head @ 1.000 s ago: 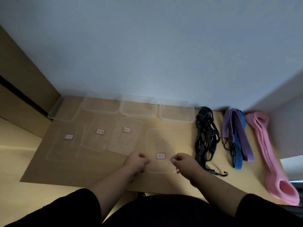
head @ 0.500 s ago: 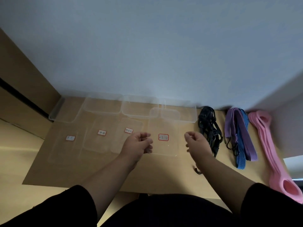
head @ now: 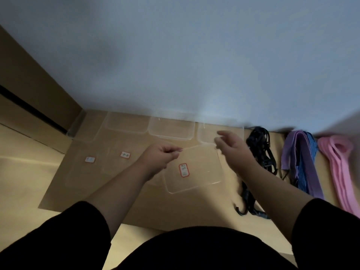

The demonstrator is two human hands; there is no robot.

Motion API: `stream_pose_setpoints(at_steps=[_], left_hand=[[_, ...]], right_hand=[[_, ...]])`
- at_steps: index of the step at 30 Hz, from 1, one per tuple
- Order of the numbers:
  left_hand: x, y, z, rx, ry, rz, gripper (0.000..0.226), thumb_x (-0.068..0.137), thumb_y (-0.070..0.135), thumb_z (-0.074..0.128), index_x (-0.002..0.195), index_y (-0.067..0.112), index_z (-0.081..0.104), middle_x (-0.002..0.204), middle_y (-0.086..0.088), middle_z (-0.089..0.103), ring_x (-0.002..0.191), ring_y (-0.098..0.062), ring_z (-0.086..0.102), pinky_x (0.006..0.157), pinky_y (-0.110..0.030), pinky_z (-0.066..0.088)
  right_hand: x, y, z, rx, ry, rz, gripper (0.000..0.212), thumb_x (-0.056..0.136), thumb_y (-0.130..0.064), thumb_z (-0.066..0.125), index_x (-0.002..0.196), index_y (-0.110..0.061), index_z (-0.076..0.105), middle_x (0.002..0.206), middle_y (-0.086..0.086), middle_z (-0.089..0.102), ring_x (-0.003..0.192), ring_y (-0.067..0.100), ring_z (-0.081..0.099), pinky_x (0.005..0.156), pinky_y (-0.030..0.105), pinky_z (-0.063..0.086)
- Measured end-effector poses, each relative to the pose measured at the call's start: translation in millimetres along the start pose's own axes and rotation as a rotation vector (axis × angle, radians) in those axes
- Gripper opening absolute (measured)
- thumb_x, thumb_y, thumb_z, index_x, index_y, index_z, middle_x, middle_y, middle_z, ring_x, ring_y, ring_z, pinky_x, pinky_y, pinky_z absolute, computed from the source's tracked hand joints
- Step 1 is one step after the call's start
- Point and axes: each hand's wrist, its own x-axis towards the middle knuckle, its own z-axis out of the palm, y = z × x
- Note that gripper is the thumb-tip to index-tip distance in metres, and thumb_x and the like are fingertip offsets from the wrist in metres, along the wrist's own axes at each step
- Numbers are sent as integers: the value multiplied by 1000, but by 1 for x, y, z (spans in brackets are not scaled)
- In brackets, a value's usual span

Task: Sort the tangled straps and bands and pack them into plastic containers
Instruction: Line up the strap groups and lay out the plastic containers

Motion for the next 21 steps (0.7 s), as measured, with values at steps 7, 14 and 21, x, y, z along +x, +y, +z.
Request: stream_pose_setpoints(at_steps=[7, 14, 21], left_hand=[[34, 43, -12, -144, 60, 113, 23, 89, 2, 69, 108, 14, 67, 83, -8, 60, 54, -9, 55, 49, -25, 49], [15, 25, 31, -479, 40, 51, 18, 83, 7, 70, 100, 5, 66, 90, -16, 69, 73, -20, 64, 70, -31, 59], [19, 20, 50, -388, 136, 52, 11, 97, -2, 56, 93, 5, 64, 76, -7, 69, 61, -19, 60, 55, -30, 53]], right_hand=[[-2, -8, -1, 376, -60, 120, 8, 100, -5, 57, 100, -8, 65, 79, 12, 67, 63, 22, 66, 53, 31, 52], [-9, -6, -6, 608, 111, 182, 12, 105, -14, 49, 101, -5, 55, 83, 9, 70, 73, 22, 70, 65, 34, 56], [1, 8, -11, 382, 322, 178, 18, 102, -28, 53, 97, -13, 59, 91, 6, 68, 82, 21, 64, 72, 40, 54]])
